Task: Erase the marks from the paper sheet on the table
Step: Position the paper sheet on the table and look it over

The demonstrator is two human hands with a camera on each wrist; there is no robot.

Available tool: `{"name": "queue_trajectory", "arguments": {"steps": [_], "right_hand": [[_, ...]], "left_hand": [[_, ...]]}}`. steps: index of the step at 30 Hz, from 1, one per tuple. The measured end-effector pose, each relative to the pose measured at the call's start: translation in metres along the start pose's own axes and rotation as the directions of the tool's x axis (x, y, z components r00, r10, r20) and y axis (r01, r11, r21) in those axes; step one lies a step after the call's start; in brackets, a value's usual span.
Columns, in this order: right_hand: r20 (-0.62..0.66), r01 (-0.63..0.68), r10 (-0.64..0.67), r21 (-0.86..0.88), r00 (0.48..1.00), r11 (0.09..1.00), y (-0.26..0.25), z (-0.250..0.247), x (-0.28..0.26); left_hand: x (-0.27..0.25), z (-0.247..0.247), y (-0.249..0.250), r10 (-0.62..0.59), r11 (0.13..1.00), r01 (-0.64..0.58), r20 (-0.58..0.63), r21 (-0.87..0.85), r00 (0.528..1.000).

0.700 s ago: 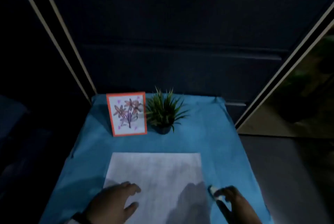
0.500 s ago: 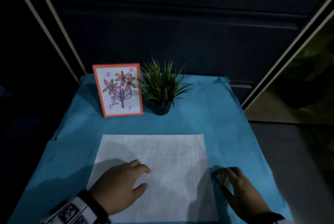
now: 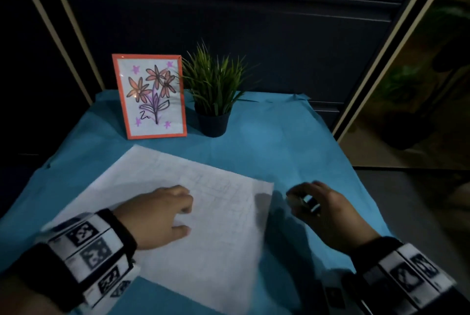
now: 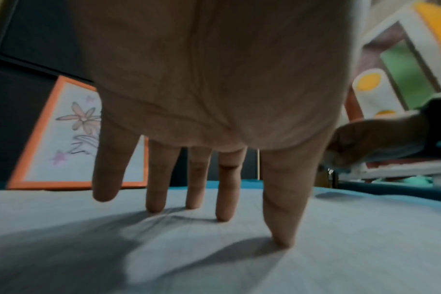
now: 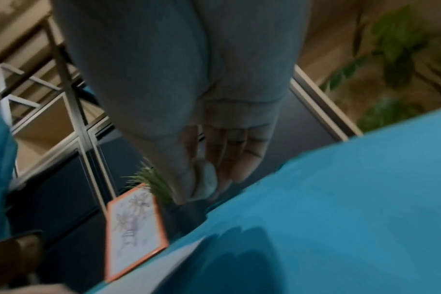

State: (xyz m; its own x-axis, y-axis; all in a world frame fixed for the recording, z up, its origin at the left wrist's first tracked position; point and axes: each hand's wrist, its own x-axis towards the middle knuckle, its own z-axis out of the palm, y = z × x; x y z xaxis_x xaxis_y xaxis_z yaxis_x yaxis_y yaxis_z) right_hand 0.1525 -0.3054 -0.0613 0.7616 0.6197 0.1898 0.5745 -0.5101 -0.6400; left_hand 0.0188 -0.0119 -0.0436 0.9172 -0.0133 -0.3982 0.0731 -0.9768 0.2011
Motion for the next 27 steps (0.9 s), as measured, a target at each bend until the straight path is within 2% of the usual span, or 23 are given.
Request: {"name": "queue_trajectory", "arguments": {"steps": [2,3,5,7,10,14,17,21,23,27], "right_hand": [[0.028,-0.013,0.011,0.066,1.0,0.998,-0.02,0.004,0.0],[0.094,-0.044,0.036,0.086,0.995,0.995,-0.027,0.009,-0.002],[0.216,-0.099,0.083,0.065,0.973,0.993,-0.038,0.023,-0.006],[0.247,-0.117,0.109,0.018,0.963,0.993,-0.044,0.036,-0.01],[0.198,-0.157,0.163,-0.046,0.967,0.987,-0.05,0.046,-0.013],[0.153,-0.227,0.229,-0.033,0.961,0.973,-0.056,0.044,-0.013],[0.13,-0.193,0.2,-0.061,0.971,0.979,-0.06,0.043,-0.005],[0.256,-0.086,0.111,-0.11,0.96,0.99,-0.069,0.055,-0.004],[0.28,-0.046,0.09,-0.161,0.956,0.986,-0.07,0.059,-0.003],[0.167,-0.145,0.173,-0.172,0.971,0.975,-0.056,0.051,0.008]], "left_hand": [[-0.005,-0.002,-0.002,-0.035,0.999,0.035,-0.003,0.041,0.999],[-0.008,-0.003,-0.002,-0.046,0.997,0.046,-0.007,0.055,0.999],[-0.013,-0.005,0.001,-0.05,0.996,0.051,-0.014,0.071,0.999],[-0.014,-0.006,0.008,-0.017,0.995,0.022,-0.059,0.1,0.998],[-0.018,-0.006,0.033,0.049,0.995,-0.037,-0.125,0.094,0.991],[-0.015,0.007,0.052,0.014,0.996,-0.014,-0.002,0.089,1.0],[-0.01,0.013,0.052,-0.016,0.996,0.013,0.035,0.086,0.999],[-0.009,0.014,0.051,0.0,0.997,0.0,0.003,0.071,1.0],[-0.008,0.014,0.051,-0.006,0.998,0.007,-0.007,0.063,1.0],[-0.006,0.015,0.052,-0.038,0.997,0.036,0.026,0.069,0.999]]}}
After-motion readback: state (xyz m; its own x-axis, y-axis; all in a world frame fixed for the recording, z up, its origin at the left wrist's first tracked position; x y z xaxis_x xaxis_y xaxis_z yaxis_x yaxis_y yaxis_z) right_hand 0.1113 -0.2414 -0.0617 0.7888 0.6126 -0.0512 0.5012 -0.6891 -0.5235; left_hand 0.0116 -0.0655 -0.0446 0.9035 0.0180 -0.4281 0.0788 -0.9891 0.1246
